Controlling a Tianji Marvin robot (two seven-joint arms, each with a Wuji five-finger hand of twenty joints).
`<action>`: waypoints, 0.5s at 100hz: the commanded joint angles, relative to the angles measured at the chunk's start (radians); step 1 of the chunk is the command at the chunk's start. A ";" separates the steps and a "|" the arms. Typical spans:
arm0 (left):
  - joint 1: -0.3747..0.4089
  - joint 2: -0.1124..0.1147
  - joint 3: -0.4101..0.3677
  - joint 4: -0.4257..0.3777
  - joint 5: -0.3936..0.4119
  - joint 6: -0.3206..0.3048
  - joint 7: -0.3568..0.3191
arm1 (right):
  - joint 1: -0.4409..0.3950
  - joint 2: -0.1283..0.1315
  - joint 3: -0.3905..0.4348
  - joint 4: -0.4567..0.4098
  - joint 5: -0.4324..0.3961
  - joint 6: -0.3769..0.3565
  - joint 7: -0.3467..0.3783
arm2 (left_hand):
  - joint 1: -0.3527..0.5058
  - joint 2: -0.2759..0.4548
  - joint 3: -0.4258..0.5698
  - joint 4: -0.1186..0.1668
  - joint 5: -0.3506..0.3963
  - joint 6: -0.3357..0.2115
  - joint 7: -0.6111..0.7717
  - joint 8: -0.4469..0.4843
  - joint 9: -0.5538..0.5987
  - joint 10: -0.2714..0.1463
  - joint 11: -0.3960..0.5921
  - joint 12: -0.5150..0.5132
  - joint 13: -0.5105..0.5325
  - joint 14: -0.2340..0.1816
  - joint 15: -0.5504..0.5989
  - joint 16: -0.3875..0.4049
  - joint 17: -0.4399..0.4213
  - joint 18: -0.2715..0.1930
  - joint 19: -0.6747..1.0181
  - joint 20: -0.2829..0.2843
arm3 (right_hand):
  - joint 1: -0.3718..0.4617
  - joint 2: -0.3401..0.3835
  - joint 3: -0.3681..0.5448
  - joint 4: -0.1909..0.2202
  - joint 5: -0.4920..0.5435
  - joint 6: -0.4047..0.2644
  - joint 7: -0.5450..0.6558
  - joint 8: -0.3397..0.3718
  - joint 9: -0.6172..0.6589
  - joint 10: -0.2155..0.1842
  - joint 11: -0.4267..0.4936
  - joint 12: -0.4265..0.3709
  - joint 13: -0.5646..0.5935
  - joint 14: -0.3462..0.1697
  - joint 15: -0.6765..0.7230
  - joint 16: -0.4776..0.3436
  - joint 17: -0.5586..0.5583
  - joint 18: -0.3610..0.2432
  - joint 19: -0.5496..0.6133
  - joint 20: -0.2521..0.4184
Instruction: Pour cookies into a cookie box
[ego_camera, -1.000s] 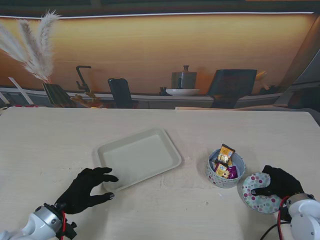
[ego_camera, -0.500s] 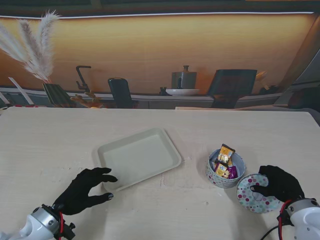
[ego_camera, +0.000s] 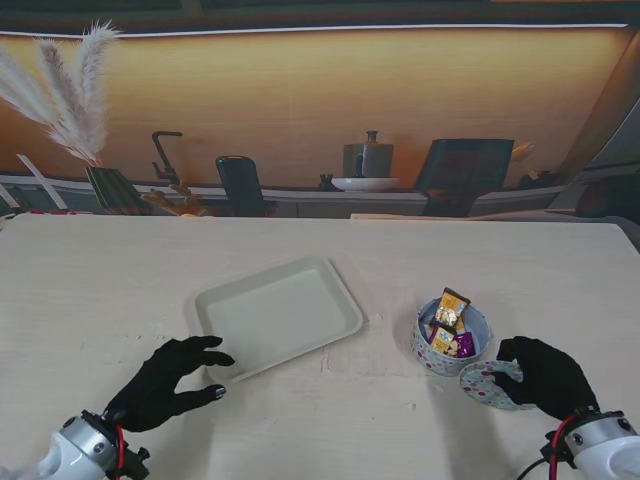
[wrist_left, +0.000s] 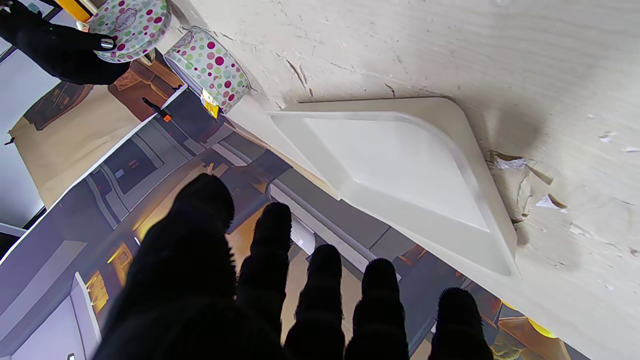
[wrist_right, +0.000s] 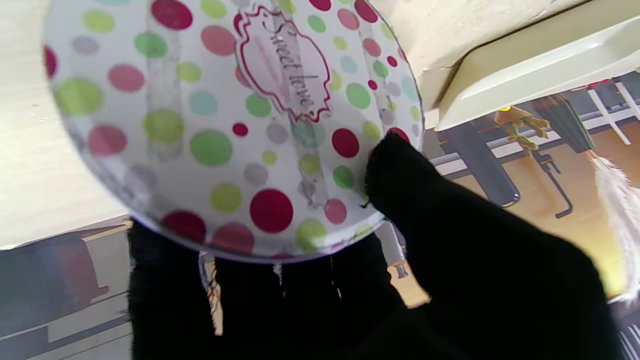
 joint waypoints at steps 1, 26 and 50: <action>0.012 -0.006 -0.001 -0.009 -0.003 -0.006 -0.014 | -0.012 -0.006 -0.011 -0.026 0.000 -0.015 0.004 | 0.019 0.046 -0.025 -0.030 0.010 -0.015 -0.014 0.005 0.017 0.001 -0.010 -0.004 0.011 0.000 0.002 0.024 0.001 0.014 0.008 0.023 | 0.040 0.015 0.031 0.017 0.022 0.024 0.000 0.016 0.024 -0.002 0.000 -0.006 0.015 0.038 -0.017 -0.015 0.002 0.021 -0.007 -0.018; 0.016 -0.004 -0.006 -0.010 -0.015 -0.012 -0.023 | -0.030 -0.006 -0.025 -0.076 -0.027 -0.043 -0.014 | 0.019 0.052 -0.034 -0.031 0.012 -0.014 -0.016 0.005 0.020 0.003 -0.010 -0.005 0.014 0.003 0.004 0.024 0.016 0.020 0.015 0.030 | 0.031 0.011 0.045 0.014 0.026 0.020 -0.001 0.025 0.022 -0.008 -0.002 -0.008 0.011 0.033 -0.028 -0.022 -0.003 0.023 -0.016 -0.032; 0.016 -0.004 -0.005 -0.009 -0.021 -0.018 -0.025 | 0.000 -0.004 -0.066 -0.091 0.039 -0.053 0.016 | 0.019 0.056 -0.040 -0.031 0.013 -0.013 -0.016 0.006 0.019 0.003 -0.012 -0.005 0.015 0.003 0.006 0.025 0.027 0.025 0.021 0.038 | 0.018 0.018 0.055 0.007 0.023 0.013 -0.003 0.036 0.013 -0.011 -0.011 -0.012 -0.005 0.032 -0.052 -0.034 -0.038 0.022 -0.036 -0.053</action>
